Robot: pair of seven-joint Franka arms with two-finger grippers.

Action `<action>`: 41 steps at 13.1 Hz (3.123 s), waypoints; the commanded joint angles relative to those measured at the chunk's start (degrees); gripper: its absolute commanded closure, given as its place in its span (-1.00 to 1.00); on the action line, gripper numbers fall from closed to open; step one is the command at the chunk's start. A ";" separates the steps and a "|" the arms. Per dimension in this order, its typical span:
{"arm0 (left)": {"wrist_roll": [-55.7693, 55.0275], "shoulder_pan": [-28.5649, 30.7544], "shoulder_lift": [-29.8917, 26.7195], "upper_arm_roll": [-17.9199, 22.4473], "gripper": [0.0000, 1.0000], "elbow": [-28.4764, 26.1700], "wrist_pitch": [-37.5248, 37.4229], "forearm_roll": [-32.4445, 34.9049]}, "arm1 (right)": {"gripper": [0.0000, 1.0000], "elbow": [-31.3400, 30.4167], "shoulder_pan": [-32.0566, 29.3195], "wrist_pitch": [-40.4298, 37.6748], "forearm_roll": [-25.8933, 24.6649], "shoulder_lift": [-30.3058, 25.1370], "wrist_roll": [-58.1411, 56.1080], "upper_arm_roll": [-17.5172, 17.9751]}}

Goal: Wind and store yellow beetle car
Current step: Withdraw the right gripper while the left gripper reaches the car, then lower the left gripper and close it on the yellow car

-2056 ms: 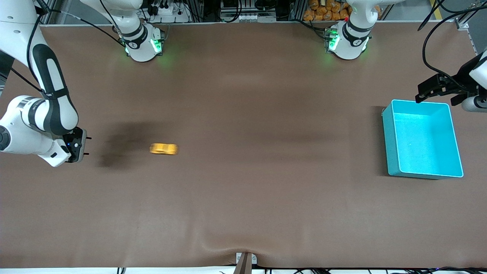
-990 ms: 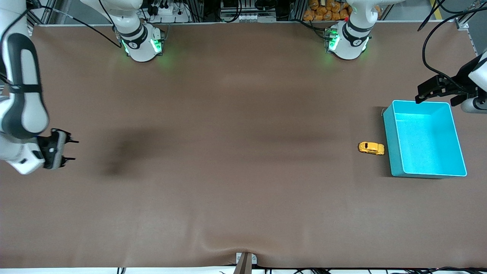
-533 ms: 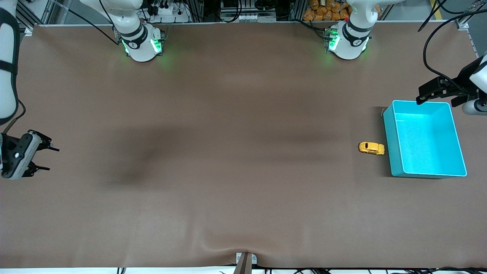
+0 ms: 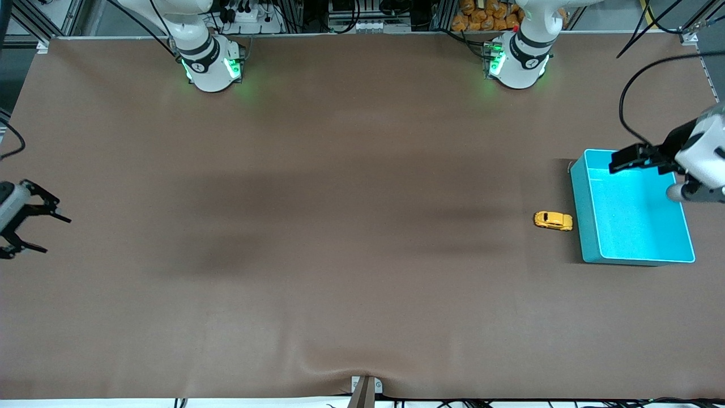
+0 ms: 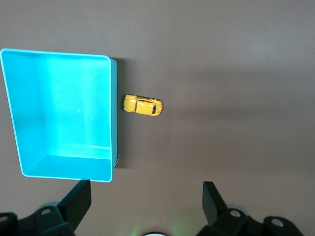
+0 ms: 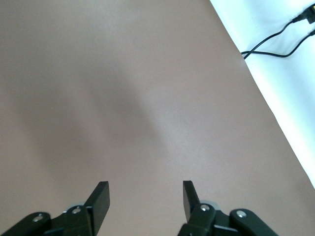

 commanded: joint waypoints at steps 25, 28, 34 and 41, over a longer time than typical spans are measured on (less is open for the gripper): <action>-71.78 -1.20 13.31 5.65 -1.00 -37.04 50.87 1.84 | -1.00 -20.89 6.91 -5.61 -7.07 -24.25 65.67 0.07; -71.87 -1.20 14.19 5.65 -1.00 -37.13 53.07 1.76 | -1.00 -21.00 5.95 -5.95 -7.34 -24.17 65.14 0.16; -71.87 -1.29 15.87 5.65 -0.87 -37.04 55.62 1.75 | -1.00 -20.91 5.06 -6.83 -7.34 -24.00 65.23 -0.02; -72.05 -2.51 14.03 5.56 0.82 -36.86 55.10 1.41 | -1.00 -20.74 5.06 -6.75 -9.62 -23.91 65.05 0.77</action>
